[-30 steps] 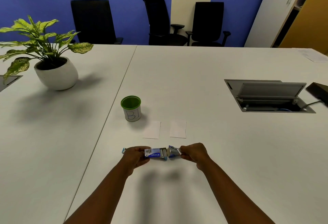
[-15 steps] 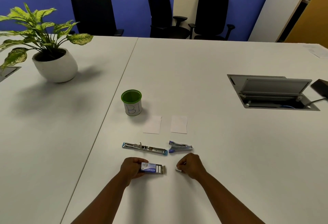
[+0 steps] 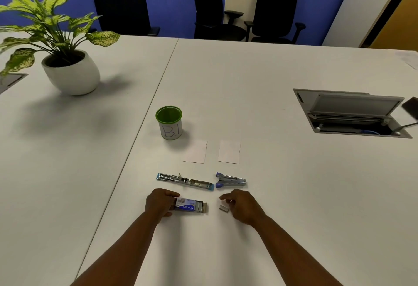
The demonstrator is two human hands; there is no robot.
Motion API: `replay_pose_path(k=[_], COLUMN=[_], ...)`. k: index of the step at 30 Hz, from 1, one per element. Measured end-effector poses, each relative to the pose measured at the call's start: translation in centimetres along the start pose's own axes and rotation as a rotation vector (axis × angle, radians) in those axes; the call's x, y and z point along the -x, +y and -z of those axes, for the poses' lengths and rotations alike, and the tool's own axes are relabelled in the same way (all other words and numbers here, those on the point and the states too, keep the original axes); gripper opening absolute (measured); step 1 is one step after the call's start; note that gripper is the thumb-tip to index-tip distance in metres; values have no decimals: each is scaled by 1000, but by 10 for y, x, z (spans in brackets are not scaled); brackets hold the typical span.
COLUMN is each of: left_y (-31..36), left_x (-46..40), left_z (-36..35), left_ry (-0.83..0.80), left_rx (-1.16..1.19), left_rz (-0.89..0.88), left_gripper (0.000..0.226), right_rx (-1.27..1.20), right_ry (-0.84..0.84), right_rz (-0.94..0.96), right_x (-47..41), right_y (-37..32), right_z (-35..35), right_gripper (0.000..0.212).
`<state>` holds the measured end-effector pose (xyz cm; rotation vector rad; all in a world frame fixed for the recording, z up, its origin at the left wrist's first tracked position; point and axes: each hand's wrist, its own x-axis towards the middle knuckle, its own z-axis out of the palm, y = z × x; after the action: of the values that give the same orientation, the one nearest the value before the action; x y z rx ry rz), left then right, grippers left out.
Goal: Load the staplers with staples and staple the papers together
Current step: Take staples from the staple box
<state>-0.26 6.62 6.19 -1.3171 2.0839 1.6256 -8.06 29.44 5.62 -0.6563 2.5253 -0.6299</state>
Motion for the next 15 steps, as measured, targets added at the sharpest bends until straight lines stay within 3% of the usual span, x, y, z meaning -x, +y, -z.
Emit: replay_pose_path(k=[3,8,12,15], left_y=[2,4,5,20], left_x=[-1,-1,-3,9], left_z=[1,2,-1,-10], left_ry=[36,88,176,-81], left_rx=[-47,-113,-77,270], left_rz=[-21,-40,-210,-193], left_gripper=[18,18,17,15], right_rx=[200,221,-84,-343], right_ry=[-124,-63,48,85], right_rz=[126,117,59,42], right_x=[2,1,0,-2], right_y=[-1,-6,-10,-18], right_z=[2,-1,3,8], right_gripper=[45,30,26,27])
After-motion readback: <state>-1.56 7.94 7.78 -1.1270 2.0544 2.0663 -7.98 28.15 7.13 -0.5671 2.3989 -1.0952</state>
